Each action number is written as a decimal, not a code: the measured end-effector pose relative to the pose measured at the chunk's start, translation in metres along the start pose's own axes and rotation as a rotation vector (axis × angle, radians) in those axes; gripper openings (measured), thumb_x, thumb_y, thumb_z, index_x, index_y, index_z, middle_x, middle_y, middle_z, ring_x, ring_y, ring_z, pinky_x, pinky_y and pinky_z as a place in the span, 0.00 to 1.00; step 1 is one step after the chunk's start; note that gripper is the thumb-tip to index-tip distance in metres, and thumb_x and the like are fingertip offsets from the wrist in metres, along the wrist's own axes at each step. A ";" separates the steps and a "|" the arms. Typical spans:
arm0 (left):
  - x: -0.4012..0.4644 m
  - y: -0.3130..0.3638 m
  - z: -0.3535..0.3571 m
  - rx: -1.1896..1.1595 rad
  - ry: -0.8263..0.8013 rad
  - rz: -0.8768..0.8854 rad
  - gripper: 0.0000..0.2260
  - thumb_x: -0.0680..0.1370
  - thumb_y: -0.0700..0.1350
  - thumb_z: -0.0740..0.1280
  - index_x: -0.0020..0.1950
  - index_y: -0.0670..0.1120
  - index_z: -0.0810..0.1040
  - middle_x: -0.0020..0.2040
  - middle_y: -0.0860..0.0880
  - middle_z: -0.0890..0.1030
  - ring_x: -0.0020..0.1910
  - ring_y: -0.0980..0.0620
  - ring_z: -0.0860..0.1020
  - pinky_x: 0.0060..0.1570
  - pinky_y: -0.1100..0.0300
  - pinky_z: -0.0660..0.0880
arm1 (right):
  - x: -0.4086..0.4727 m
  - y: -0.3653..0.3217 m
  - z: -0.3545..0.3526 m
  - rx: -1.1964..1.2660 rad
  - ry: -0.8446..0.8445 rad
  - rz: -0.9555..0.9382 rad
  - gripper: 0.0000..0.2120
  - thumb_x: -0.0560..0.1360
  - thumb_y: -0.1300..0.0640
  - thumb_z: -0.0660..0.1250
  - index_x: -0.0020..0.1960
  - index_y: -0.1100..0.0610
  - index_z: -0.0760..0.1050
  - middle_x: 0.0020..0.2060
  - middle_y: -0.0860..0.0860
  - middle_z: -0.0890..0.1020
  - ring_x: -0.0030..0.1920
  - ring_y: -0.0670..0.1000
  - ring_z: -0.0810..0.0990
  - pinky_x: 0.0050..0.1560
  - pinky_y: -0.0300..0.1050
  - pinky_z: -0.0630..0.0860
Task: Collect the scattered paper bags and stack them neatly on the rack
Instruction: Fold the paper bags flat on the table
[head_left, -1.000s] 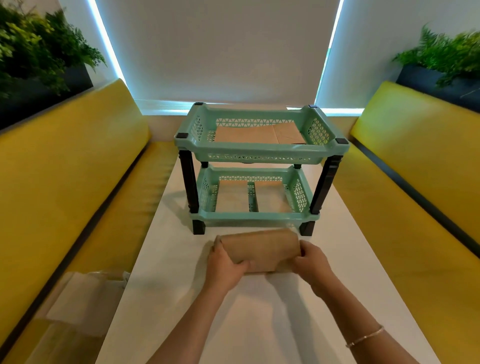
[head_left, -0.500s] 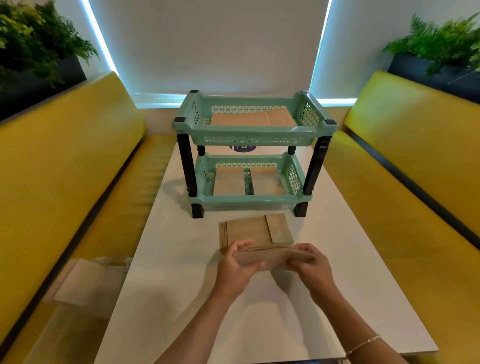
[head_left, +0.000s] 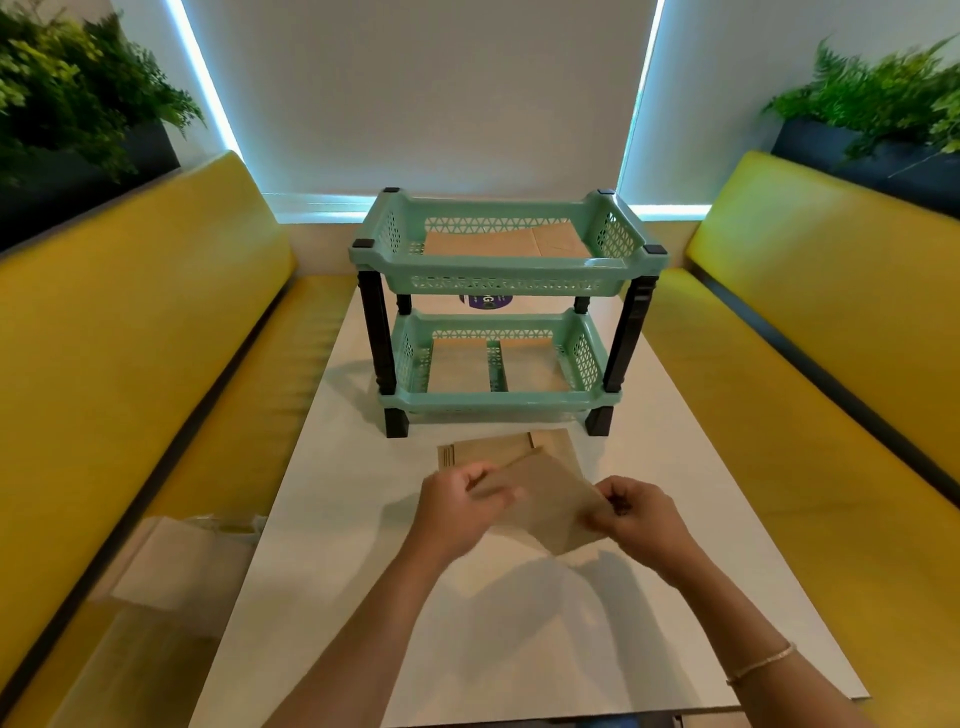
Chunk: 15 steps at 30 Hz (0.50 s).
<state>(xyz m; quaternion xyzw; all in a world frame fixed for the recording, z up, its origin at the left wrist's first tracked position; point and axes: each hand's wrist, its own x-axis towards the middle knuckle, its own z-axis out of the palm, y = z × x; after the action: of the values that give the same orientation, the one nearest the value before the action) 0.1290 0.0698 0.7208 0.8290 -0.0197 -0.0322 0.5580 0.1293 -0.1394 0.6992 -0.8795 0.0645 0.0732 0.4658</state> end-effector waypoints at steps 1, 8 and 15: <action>0.001 0.011 0.000 -0.037 -0.003 0.046 0.05 0.72 0.44 0.73 0.43 0.53 0.79 0.38 0.56 0.80 0.39 0.56 0.78 0.37 0.66 0.75 | 0.000 -0.001 0.002 0.010 -0.012 0.001 0.06 0.72 0.62 0.69 0.42 0.51 0.79 0.41 0.49 0.83 0.44 0.51 0.81 0.49 0.46 0.79; 0.003 0.003 0.029 -0.022 -0.055 -0.076 0.13 0.72 0.46 0.73 0.55 0.50 0.77 0.47 0.54 0.78 0.50 0.53 0.77 0.51 0.59 0.75 | 0.000 -0.001 0.037 0.214 -0.066 0.032 0.10 0.70 0.64 0.71 0.50 0.55 0.79 0.45 0.53 0.84 0.47 0.54 0.82 0.51 0.49 0.79; -0.006 -0.042 0.033 0.194 -0.197 -0.156 0.14 0.73 0.40 0.69 0.58 0.43 0.78 0.53 0.48 0.81 0.46 0.56 0.75 0.33 0.76 0.69 | 0.001 -0.010 0.033 0.328 -0.074 -0.012 0.11 0.68 0.66 0.73 0.48 0.56 0.79 0.44 0.52 0.84 0.46 0.52 0.82 0.46 0.44 0.80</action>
<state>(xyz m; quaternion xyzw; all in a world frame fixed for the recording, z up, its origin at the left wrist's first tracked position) 0.1209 0.0559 0.6697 0.8708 -0.0128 -0.1546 0.4666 0.1295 -0.1060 0.6890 -0.7886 0.0529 0.0914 0.6058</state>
